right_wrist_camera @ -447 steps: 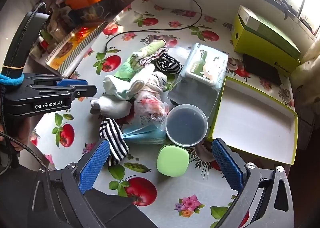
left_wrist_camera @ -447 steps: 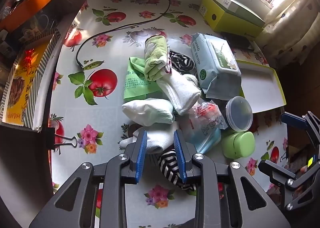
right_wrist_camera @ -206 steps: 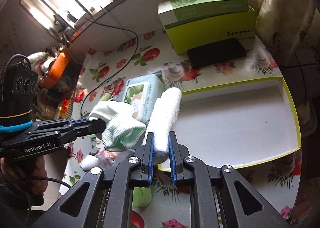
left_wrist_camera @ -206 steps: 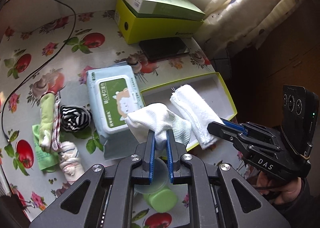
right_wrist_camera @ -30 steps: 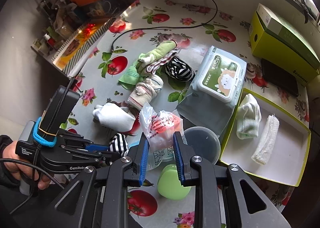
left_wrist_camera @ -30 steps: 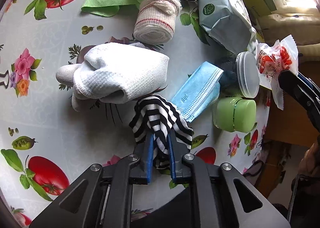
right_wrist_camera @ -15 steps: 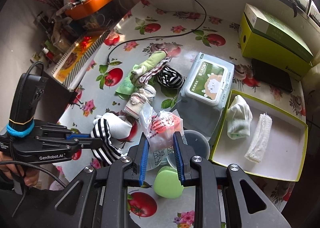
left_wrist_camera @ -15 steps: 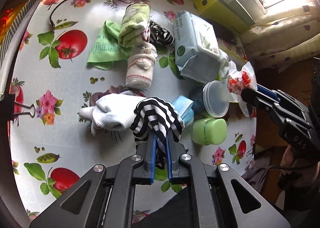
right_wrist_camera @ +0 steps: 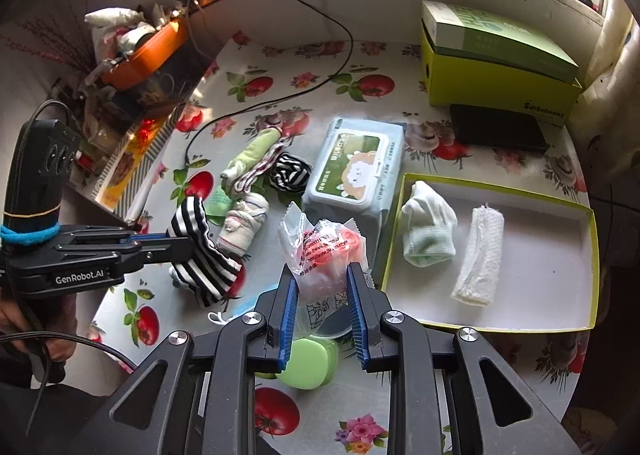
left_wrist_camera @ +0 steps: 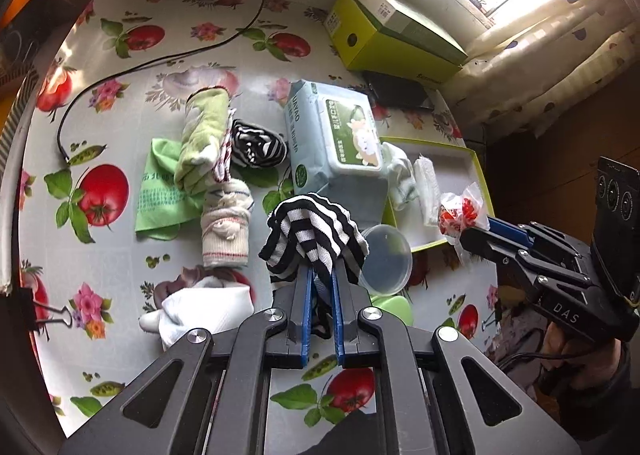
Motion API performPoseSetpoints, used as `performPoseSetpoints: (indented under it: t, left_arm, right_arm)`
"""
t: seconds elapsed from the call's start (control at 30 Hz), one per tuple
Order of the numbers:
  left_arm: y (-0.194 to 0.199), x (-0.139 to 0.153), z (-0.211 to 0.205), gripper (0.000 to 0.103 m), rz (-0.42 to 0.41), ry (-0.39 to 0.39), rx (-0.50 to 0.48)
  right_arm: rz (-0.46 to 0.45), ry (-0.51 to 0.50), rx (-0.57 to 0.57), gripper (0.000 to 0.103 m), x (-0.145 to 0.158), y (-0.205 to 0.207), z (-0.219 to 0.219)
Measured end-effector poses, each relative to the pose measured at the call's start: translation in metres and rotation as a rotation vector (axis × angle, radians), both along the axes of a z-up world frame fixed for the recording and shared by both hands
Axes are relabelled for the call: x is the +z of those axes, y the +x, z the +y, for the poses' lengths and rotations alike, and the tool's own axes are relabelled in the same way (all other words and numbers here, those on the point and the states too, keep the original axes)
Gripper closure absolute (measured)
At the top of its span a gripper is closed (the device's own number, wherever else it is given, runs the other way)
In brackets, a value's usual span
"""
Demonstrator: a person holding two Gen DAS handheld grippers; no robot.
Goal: Organize soft objects
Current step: 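Carry the striped sock with the left tool while the right tool carries the bag to the box lid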
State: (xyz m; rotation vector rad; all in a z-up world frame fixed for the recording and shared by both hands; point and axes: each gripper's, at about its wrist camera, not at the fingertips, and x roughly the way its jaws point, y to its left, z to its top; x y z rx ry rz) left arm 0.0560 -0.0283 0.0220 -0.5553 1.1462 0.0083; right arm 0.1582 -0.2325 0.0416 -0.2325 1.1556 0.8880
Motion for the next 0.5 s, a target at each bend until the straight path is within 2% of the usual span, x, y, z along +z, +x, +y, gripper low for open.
performPoseSetpoints:
  t: [0.5]
  left_arm:
    - [0.051,0.014,-0.04,0.094,-0.037,0.013,-0.137]
  right_arm:
    - [0.013,-0.001,-0.133,0.08,-0.01,0.034,-0.046]
